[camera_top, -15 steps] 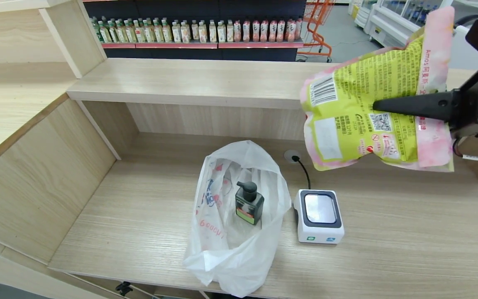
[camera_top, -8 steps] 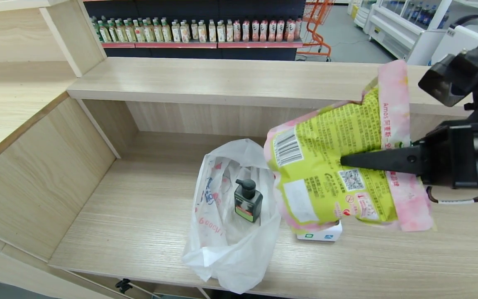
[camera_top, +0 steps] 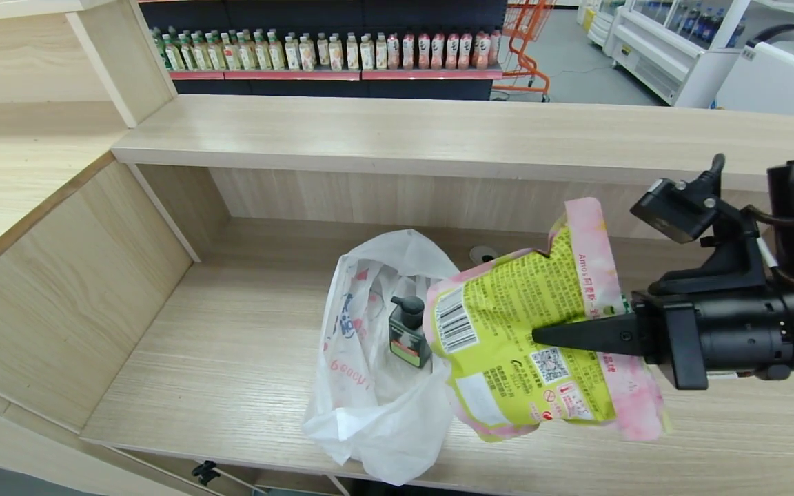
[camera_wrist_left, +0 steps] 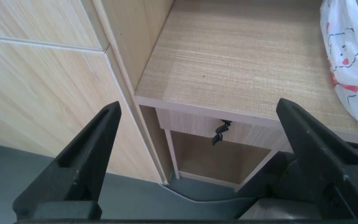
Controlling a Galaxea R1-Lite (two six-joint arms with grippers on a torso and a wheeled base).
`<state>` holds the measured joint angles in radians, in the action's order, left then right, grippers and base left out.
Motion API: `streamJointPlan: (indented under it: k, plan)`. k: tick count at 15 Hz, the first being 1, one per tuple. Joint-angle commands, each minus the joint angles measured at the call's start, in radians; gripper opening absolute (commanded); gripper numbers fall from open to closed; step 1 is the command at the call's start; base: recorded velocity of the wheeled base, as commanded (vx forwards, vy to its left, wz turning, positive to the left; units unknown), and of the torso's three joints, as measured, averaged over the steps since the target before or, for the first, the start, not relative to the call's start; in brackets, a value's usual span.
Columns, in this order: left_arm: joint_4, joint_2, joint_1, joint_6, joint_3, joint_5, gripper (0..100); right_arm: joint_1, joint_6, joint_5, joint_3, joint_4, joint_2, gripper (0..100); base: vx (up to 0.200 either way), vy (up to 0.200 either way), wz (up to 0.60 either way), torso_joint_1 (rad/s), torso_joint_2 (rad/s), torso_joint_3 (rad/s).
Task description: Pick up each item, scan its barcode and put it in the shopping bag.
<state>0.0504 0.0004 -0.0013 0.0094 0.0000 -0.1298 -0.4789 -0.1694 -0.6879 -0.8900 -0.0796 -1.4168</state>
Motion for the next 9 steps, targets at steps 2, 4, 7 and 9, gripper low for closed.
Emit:
streamJointPlan:
  k: [2,4,7,9]
  plan:
    - [0.000,0.000,0.001,0.000,0.000,-0.001,100,0.011,0.007,0.002,-0.003,-0.081,-0.110,0,0.000,0.000,0.00,0.000,0.00,0.000]
    - [0.000,0.000,0.000,0.000,0.000,-0.001,100,0.010,0.007,0.004,-0.003,-0.161,-0.160,0,0.000,0.000,0.00,0.000,0.00,0.000]
    - [0.000,0.000,0.000,0.000,0.000,-0.001,100,0.010,0.008,0.002,0.002,-0.189,-0.189,0,0.000,0.000,0.00,0.000,0.00,0.000]
    - [0.000,0.000,0.000,0.000,0.000,0.001,100,0.005,0.024,0.002,-0.003,-0.189,-0.206,0,0.000,0.000,0.00,0.000,0.00,0.000]
